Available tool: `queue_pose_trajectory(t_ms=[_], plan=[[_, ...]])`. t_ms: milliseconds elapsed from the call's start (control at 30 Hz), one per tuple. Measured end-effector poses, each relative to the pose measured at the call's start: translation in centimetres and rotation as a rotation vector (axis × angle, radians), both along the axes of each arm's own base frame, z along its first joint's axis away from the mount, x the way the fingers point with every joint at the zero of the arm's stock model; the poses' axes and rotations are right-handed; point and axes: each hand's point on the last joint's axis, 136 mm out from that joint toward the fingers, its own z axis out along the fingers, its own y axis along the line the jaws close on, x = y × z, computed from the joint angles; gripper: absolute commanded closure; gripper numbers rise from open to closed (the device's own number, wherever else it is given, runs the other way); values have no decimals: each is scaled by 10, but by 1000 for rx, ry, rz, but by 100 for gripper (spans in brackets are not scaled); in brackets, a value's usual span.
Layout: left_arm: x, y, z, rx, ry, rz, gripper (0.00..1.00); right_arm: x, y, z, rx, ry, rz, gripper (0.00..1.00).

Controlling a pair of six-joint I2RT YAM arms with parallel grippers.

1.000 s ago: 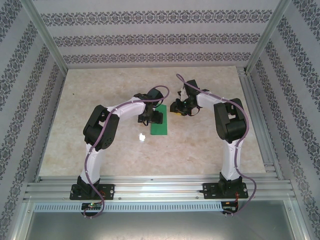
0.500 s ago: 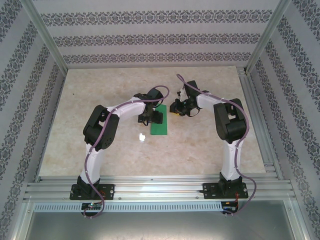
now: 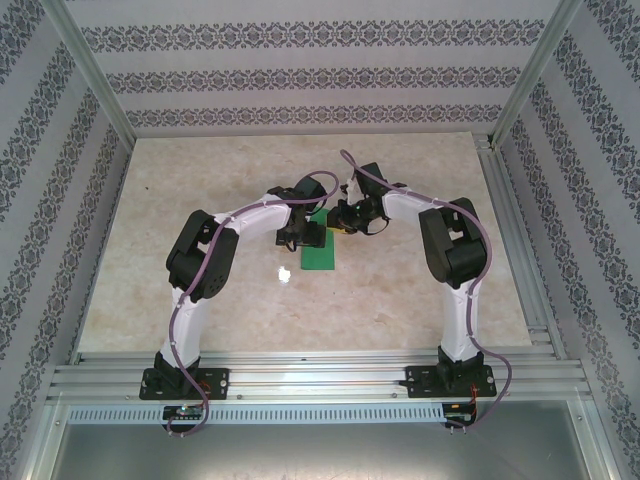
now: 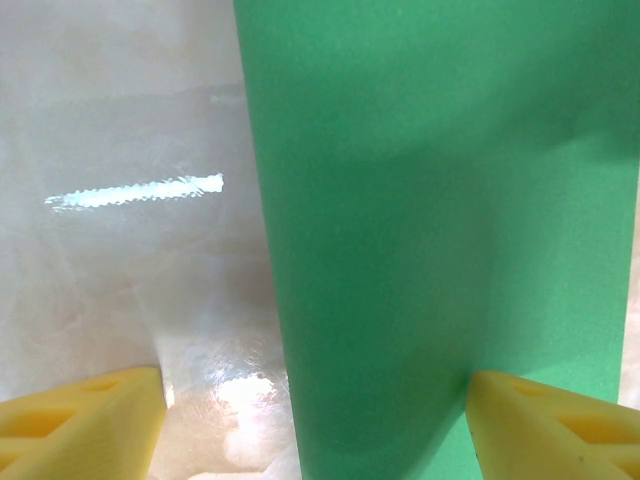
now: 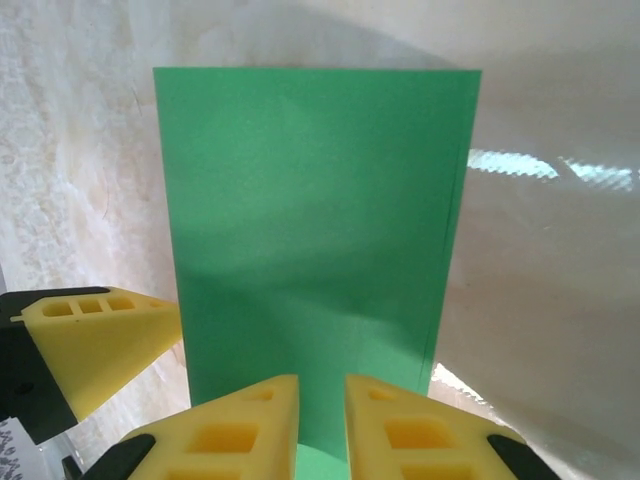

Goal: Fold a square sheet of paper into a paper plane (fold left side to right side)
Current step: Hold the square sheet of paper at the center of the table.

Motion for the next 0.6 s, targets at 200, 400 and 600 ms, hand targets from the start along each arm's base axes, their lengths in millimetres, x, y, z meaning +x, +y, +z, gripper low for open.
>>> queue_pose_trajectory(t_ms=[200, 400, 600], plan=[[0, -1, 1, -7, 2, -1, 20, -2, -1, -12, -18, 30, 1, 81], [-1, -3, 2, -18, 3, -4, 19, -4, -3, -18, -33, 48, 1, 81], [-3, -21, 13, -130, -8, -31, 16, -4, -5, -18, -47, 41, 10, 81]])
